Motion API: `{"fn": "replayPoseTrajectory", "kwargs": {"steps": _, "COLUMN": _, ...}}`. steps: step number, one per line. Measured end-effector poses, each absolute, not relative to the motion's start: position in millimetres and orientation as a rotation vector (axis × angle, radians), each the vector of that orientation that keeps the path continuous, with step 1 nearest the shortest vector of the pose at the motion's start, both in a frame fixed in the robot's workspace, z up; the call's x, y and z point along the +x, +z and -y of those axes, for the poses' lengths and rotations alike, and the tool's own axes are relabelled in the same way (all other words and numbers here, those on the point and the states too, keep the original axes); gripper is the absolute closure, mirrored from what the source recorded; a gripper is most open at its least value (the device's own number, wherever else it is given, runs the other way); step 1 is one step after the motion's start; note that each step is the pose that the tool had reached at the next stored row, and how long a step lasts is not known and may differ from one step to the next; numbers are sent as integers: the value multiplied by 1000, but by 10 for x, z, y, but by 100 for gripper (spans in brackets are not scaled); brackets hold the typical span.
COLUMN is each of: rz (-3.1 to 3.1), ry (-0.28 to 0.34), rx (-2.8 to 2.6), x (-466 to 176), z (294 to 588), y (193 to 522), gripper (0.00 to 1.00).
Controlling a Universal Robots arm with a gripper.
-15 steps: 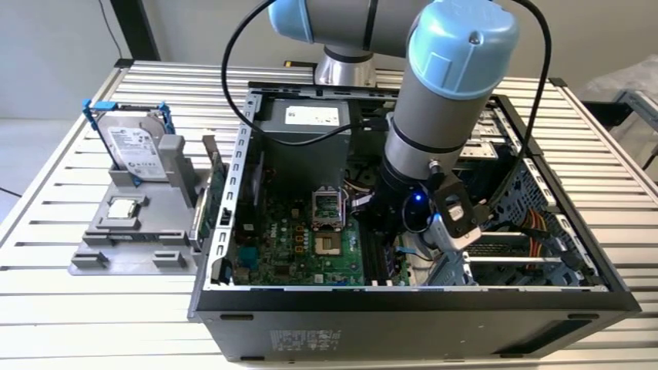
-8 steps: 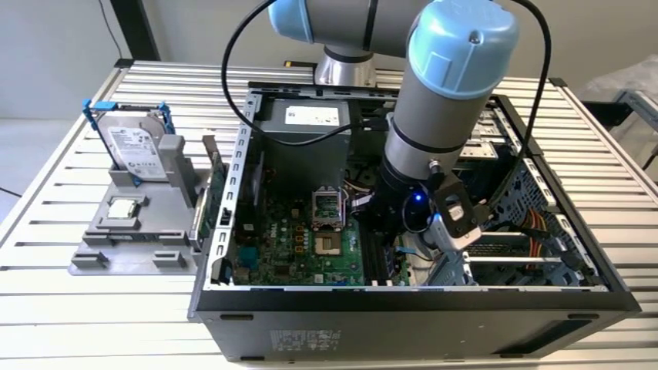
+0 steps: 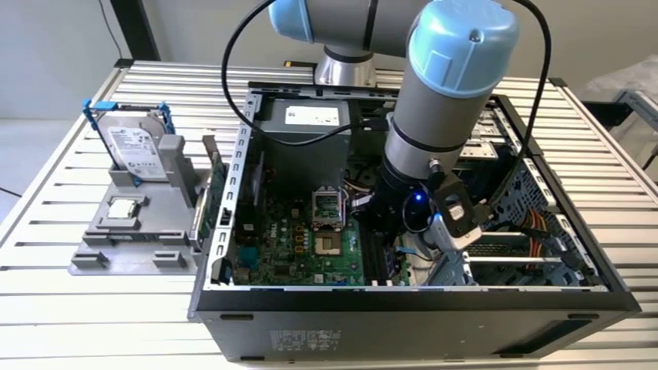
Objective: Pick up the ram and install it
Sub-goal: 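Insert the ram into the slot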
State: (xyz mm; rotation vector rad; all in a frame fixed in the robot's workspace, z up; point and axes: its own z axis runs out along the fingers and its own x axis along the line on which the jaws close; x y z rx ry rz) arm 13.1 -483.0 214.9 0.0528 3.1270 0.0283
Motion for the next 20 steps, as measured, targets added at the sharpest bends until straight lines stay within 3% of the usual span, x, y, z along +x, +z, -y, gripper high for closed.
{"fn": "replayPoseTrajectory", "kwargs": {"steps": 20, "rz": -3127, "ry": 11, "rx": 58, "x": 129, "z": 4787, "y": 2118, "gripper": 100}}
